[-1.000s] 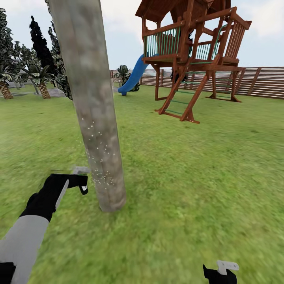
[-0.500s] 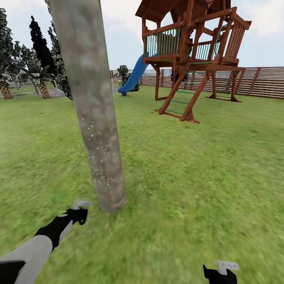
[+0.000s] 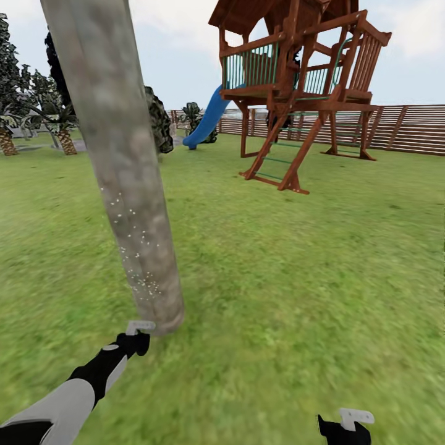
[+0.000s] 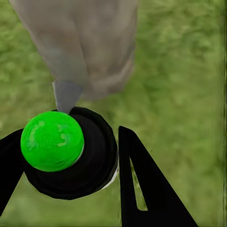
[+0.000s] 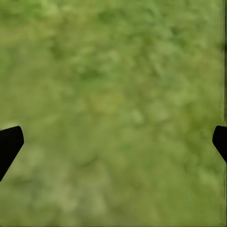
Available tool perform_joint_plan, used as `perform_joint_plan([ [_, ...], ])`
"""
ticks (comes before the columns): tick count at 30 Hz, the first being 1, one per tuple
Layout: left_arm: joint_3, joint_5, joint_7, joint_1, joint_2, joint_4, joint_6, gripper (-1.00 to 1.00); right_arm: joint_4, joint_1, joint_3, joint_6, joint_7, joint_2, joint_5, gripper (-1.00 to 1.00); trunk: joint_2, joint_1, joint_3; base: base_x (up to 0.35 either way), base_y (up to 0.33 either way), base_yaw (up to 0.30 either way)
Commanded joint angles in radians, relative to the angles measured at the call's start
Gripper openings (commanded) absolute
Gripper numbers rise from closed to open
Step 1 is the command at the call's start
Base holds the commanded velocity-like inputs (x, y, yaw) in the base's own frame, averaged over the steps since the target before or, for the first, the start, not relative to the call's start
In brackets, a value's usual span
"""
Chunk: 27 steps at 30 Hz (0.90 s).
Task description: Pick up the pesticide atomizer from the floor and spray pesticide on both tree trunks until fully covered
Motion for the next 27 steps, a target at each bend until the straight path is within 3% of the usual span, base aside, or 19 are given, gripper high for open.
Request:
perform_joint_plan([
  [1, 0.0, 0.0, 0.0, 0.0, 0.0, 0.0, 0.0, -1.0, 0.0, 0.0, 0.0, 0.0, 0.0, 0.0, 0.0, 1.0, 0.0, 0.0, 0.0, 0.001, -0.274, 0.0],
  [17, 0.0, 0.005, 0.001, 0.0, -0.012, 0.002, 0.0, -1.0, -0.001, 0.0, 0.0, 0.0, 0.0, 0.0, -0.001, 1.0, 0.0, 0.0, 0.0, 0.0, -0.274, 0.125],
  [21, 0.0, 0.096, 0.03, 0.001, -0.012, 0.003, -0.003, -1.0, -0.002, 0.0, 0.0, 0.0, 0.0, 0.0, 0.0, 1.0, 0.0, 0.0, 0.0, 0.0, -0.274, 0.002],
  [23, -0.001, 0.113, 0.08, 0.001, -0.013, 0.004, -0.004, -1.0, -0.001, 0.0, 0.0, 0.0, 0.0, 0.0, 0.0, 1.0, 0.0, 0.0, 0.0, 0.0, -0.274, 0.007],
  [27, -0.001, 0.117, 0.094, 0.001, -0.016, 0.004, -0.005, -1.0, 0.0, 0.0, 0.0, 0.001, 0.0, 0.0, 0.0, 1.0, 0.0, 0.0, 0.0, 0.0, -0.274, 0.179],
])
